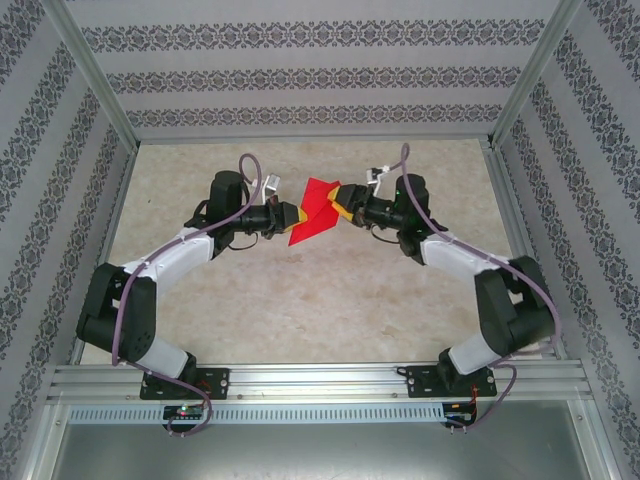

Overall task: Fold a paper plane with a square sheet of paper (pick it up from the middle)
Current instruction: Turn over the paper at the center of the table.

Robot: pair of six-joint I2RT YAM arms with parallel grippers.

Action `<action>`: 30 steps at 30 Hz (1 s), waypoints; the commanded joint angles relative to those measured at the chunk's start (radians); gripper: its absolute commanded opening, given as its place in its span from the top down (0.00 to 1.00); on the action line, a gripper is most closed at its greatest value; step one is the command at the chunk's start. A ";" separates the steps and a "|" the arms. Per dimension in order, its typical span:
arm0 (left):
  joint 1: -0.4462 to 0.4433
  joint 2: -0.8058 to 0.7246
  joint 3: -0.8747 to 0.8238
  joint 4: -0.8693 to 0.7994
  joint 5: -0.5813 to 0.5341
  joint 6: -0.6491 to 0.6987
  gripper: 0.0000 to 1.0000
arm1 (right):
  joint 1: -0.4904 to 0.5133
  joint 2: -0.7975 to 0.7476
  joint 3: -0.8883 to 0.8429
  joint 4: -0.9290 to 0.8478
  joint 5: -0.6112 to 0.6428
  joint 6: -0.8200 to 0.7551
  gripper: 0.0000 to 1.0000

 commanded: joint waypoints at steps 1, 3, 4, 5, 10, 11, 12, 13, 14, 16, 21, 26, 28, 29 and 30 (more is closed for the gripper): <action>-0.010 -0.010 0.102 -0.330 -0.170 0.218 0.93 | -0.030 -0.094 0.009 -0.388 0.194 -0.231 0.43; -0.012 -0.014 0.168 -0.534 -0.334 0.311 0.94 | -0.034 -0.138 0.013 -0.516 0.311 -0.304 0.35; -0.017 -0.011 0.203 -0.621 -0.427 0.353 0.94 | -0.034 -0.159 0.012 -0.570 0.369 -0.334 0.31; -0.027 -0.010 0.238 -0.710 -0.546 0.384 0.94 | -0.033 -0.178 0.014 -0.617 0.425 -0.356 0.29; -0.125 0.032 0.397 -0.987 -1.048 0.458 0.94 | -0.033 -0.258 -0.018 -0.709 0.586 -0.407 0.20; -0.152 0.053 0.425 -1.034 -1.144 0.459 0.94 | -0.033 -0.272 -0.025 -0.719 0.612 -0.410 0.19; -0.173 0.078 0.450 -1.067 -1.219 0.460 0.94 | -0.034 -0.283 -0.032 -0.725 0.628 -0.411 0.18; -0.196 0.110 0.480 -1.115 -1.306 0.449 0.95 | -0.034 -0.296 -0.042 -0.722 0.641 -0.414 0.17; -0.217 0.144 0.510 -1.156 -1.385 0.441 0.97 | -0.034 -0.308 -0.053 -0.715 0.644 -0.416 0.16; -0.261 0.215 0.559 -1.228 -1.543 0.418 0.98 | -0.034 -0.327 -0.070 -0.703 0.652 -0.419 0.15; -0.323 0.373 0.660 -1.309 -1.669 0.380 0.98 | -0.041 -0.371 -0.091 -0.729 0.725 -0.410 0.14; -0.357 0.503 0.719 -1.285 -1.608 0.346 0.99 | -0.055 -0.398 -0.115 -0.740 0.770 -0.385 0.14; -0.368 0.551 0.740 -1.267 -1.548 0.331 0.98 | -0.059 -0.405 -0.124 -0.736 0.774 -0.375 0.14; -0.374 0.574 0.748 -1.251 -1.513 0.327 0.98 | -0.060 -0.406 -0.128 -0.736 0.776 -0.372 0.14; -0.377 0.593 0.759 -1.242 -1.482 0.320 0.98 | -0.062 -0.407 -0.130 -0.737 0.778 -0.369 0.13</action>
